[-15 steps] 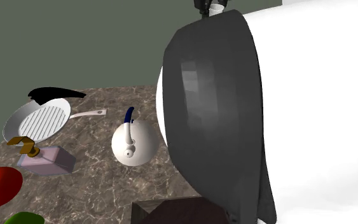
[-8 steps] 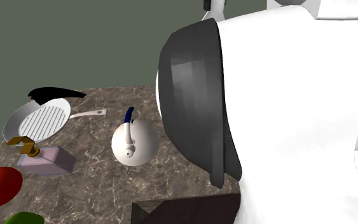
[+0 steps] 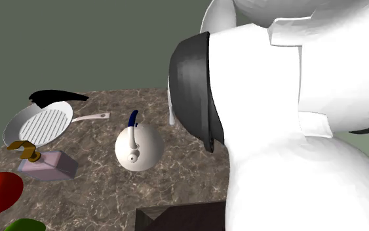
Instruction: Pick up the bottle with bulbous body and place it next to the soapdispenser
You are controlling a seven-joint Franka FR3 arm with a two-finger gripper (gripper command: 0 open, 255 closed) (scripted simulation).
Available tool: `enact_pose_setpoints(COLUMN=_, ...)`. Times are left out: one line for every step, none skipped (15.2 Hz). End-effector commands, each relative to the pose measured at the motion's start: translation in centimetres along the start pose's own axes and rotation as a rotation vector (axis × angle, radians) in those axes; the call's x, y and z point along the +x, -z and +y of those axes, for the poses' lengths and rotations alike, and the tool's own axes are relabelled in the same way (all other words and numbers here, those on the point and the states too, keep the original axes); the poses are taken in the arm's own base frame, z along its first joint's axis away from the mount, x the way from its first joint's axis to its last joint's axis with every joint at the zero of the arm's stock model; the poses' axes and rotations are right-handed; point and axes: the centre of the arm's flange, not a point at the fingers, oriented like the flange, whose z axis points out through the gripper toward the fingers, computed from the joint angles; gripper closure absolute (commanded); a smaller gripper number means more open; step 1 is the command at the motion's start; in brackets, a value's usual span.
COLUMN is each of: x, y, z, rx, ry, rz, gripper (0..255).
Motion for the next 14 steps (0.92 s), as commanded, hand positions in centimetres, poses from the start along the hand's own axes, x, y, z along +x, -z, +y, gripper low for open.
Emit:
enact_pose_setpoints(x=-0.1, y=0.3, z=-2.1, rx=-0.001, ry=0.001, rz=0.000, gripper=255)
enact_pose_setpoints(x=-0.1, y=0.4, z=-3.4, rx=-0.001, ry=0.001, rz=0.000, gripper=255)
enact_pose_setpoints(x=-0.1, y=0.5, z=-4.7, rx=-0.001, ry=0.001, rz=0.000, gripper=255)
enact_pose_setpoints(x=-0.1, y=0.6, z=-6.0, rx=-0.001, ry=0.001, rz=0.000, gripper=255)
enact_pose_setpoints(x=-0.1, y=0.7, z=-7.4, rx=-0.001, ry=0.001, rz=0.000, gripper=255)
enact_pose_setpoints(x=-0.1, y=0.7, z=-8.7, rx=-0.001, ry=0.001, rz=0.000, gripper=255)
enact_pose_setpoints(x=-0.1, y=0.8, z=-10.0, rx=-0.001, ry=0.001, rz=0.000, gripper=255)
enact_pose_setpoints(x=-0.1, y=0.9, z=-11.3, rx=-0.001, ry=0.001, rz=0.000, gripper=255)
enact_pose_setpoints(x=-0.1, y=1.0, z=-12.6, rx=-0.001, ry=0.001, rz=0.000, gripper=255)
enact_pose_setpoints(x=-0.1, y=1.1, z=-13.9, rx=-0.001, ry=0.001, rz=0.000, gripper=255)
enact_pose_setpoints(x=-0.1, y=1.2, z=-15.3, rx=-0.001, ry=0.001, rz=0.000, gripper=255)
enact_pose_setpoints(x=-0.1, y=1.2, z=-16.6, rx=-0.001, ry=0.001, rz=0.000, gripper=255)
enact_pose_setpoints(x=-0.1, y=1.3, z=-17.9, rx=-0.001, ry=0.001, rz=0.000, gripper=255)
enact_pose_setpoints(x=-0.1, y=1.4, z=-19.2, rx=-0.001, ry=0.001, rz=0.000, gripper=255)
